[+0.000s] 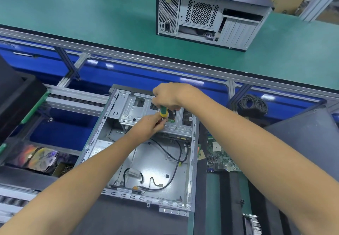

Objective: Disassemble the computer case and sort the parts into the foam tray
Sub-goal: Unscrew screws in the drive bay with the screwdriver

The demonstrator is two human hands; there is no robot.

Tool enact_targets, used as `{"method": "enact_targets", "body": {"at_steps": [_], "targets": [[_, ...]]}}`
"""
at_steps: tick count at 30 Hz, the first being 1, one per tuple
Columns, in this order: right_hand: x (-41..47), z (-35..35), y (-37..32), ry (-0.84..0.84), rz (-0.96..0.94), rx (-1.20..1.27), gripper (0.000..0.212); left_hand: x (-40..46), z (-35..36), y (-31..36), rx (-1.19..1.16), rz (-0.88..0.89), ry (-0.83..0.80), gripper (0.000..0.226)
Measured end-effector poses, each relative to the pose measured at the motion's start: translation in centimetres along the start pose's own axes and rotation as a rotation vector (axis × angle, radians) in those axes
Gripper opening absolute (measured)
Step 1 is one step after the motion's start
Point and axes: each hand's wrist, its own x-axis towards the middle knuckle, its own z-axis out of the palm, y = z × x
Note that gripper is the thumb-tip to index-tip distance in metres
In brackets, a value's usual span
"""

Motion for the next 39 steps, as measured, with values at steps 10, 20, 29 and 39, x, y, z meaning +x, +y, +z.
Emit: {"method": "enact_targets", "body": {"at_steps": [10,20,29,39], "targets": [[-0.3,-1.3,2.1,-0.044,-0.326,-0.467,0.016,0.0,-0.1,0.0,-0.097,0.093,0.077,0.009],[0.7,0.2,3.0,0.282,-0.377,-0.426,0.019,0.2,-0.2,0.3,-0.081,0.056,0.076,0.014],[0.2,-0.3,2.5,0.263,-0.330,-0.579,0.027,0.2,-0.3,0.7,-0.056,-0.023,0.088,0.021],[0.1,-0.3,3.2,0.246,-0.301,-0.699,0.022,0.3,-2.7,0.3,0.035,-0.032,0.036,0.019]]}}
